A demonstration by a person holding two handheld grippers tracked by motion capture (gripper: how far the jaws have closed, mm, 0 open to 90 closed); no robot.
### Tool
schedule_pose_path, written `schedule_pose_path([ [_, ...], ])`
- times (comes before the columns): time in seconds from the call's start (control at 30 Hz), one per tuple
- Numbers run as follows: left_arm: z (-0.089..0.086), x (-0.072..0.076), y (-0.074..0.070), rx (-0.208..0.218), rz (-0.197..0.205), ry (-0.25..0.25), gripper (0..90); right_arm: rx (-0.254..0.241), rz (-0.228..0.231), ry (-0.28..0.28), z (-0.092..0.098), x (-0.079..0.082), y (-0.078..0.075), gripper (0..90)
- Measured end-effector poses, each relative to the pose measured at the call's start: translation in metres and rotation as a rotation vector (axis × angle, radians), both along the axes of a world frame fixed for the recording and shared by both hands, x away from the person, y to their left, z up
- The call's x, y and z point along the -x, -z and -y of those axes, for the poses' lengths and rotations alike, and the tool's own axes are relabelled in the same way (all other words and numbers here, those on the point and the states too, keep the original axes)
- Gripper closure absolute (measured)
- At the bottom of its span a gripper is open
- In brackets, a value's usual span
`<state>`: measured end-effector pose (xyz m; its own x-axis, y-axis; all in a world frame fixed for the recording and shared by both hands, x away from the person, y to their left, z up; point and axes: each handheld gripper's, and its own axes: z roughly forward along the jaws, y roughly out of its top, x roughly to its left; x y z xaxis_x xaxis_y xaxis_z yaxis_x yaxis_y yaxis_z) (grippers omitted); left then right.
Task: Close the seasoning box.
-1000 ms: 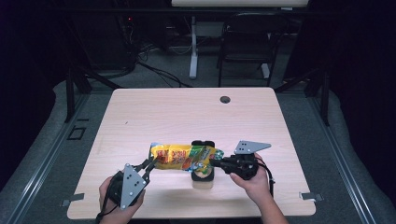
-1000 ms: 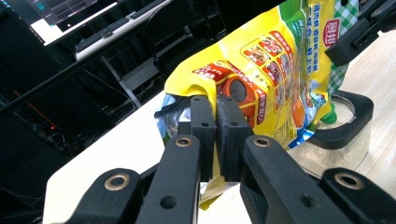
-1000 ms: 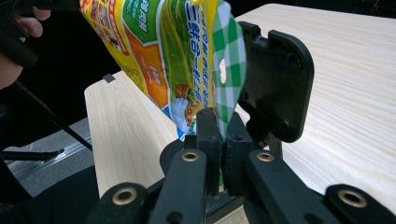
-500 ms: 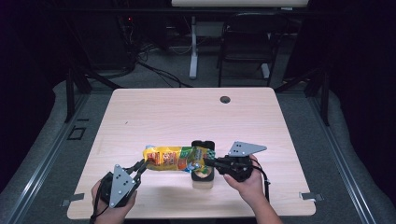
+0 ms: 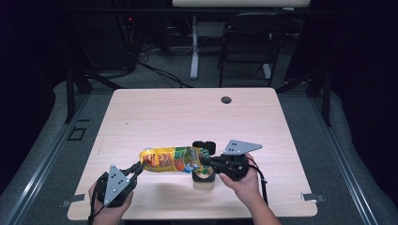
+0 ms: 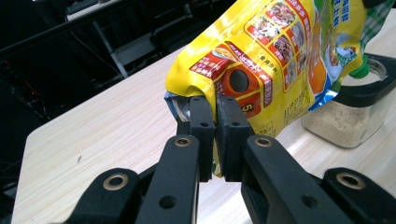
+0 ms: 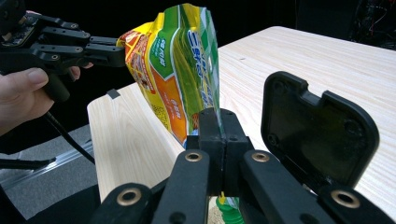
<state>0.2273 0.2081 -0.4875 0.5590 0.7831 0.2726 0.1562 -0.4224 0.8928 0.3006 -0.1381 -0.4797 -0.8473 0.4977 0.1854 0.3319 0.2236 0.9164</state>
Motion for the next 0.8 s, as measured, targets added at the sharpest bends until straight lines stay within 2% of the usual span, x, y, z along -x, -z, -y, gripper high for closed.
schedule_pose_path([
  [0.17,-0.003,-0.002,0.003,-0.004,-0.019,0.007,86.1,0.015,0.001,-0.003,-0.003,-0.001,-0.003,90.0],
  [0.4,-0.007,-0.003,0.008,0.008,-0.028,0.004,85.7,0.042,-0.002,-0.002,-0.009,-0.003,-0.008,90.0],
  [0.8,-0.013,-0.004,0.013,0.004,-0.037,-0.003,85.1,0.061,-0.01,-0.006,-0.018,-0.002,-0.016,90.0],
])
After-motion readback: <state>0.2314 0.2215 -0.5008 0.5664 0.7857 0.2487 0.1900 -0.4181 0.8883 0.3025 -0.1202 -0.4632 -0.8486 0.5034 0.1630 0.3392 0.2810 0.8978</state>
